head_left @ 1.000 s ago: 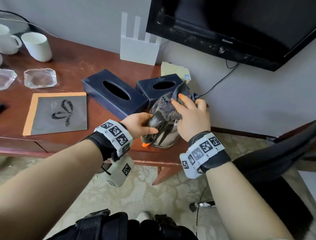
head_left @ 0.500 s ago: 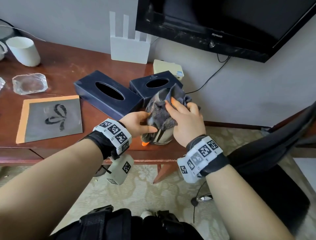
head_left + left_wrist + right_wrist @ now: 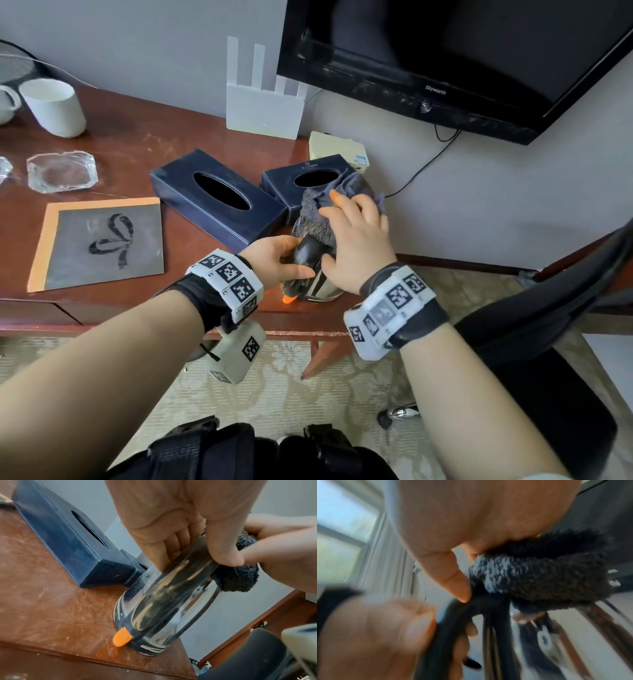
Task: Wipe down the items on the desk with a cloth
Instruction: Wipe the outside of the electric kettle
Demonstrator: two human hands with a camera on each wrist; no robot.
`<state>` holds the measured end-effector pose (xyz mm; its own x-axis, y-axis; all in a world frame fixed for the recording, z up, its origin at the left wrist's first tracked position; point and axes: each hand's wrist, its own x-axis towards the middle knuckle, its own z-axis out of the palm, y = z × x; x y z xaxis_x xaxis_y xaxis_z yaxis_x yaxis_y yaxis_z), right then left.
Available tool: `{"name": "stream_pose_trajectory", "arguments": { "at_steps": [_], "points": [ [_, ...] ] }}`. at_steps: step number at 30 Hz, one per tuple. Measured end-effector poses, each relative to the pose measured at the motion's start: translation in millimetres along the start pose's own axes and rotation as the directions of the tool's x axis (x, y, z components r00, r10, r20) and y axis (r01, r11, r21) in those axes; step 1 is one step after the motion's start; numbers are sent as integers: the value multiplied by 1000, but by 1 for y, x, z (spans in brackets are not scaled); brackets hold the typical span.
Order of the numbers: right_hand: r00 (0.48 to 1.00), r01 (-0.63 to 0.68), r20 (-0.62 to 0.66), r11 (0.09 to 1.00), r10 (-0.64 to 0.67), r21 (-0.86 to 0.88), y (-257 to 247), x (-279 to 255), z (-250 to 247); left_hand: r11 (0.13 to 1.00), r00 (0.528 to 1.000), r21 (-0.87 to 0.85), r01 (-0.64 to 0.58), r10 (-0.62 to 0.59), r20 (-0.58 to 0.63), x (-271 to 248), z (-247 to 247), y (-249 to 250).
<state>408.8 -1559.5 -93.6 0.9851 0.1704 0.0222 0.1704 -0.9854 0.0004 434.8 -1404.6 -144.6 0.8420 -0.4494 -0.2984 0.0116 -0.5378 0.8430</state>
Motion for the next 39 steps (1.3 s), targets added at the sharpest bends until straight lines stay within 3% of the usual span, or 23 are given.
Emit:
{"name": "stream_pose_trajectory", "arguments": {
  "at_steps": [4,9,13,18,22,25,30,34,39],
  "points": [
    [987,-59,-125,958,97,280,15,3,-3,1000,1000,12,0,0,0,2,1,-2],
    [952,-189,-186,944,243,270,-1,13,9,1000,1000,-3,-10,10,6,3,0,-3],
    [960,-104,-222,956,168,274,4,17,2,1000,999,2,-24,24,26,5,0,-4],
    [958,-143,-216,966,190,217,1,6,11,998,999,43,-37,36,30,7,2,-10],
    [963,30,-267,980,25,199,-9,-16,27,997,997,38,-72,71,40,7,2,-12],
    [976,67,-218,981,-27,181,-7,-15,20,997,995,15,-79,78,65,9,1,-15],
    [941,-191,-225,947,252,259,3,1,12,996,988,36,-80,74,133,10,3,-28],
    [956,-183,-181,954,229,239,2,2,13,992,991,114,-52,37,128,11,11,-40],
    [941,-134,-221,884,255,447,24,9,6,991,980,25,-130,125,154,7,7,-22]
  ]
}}
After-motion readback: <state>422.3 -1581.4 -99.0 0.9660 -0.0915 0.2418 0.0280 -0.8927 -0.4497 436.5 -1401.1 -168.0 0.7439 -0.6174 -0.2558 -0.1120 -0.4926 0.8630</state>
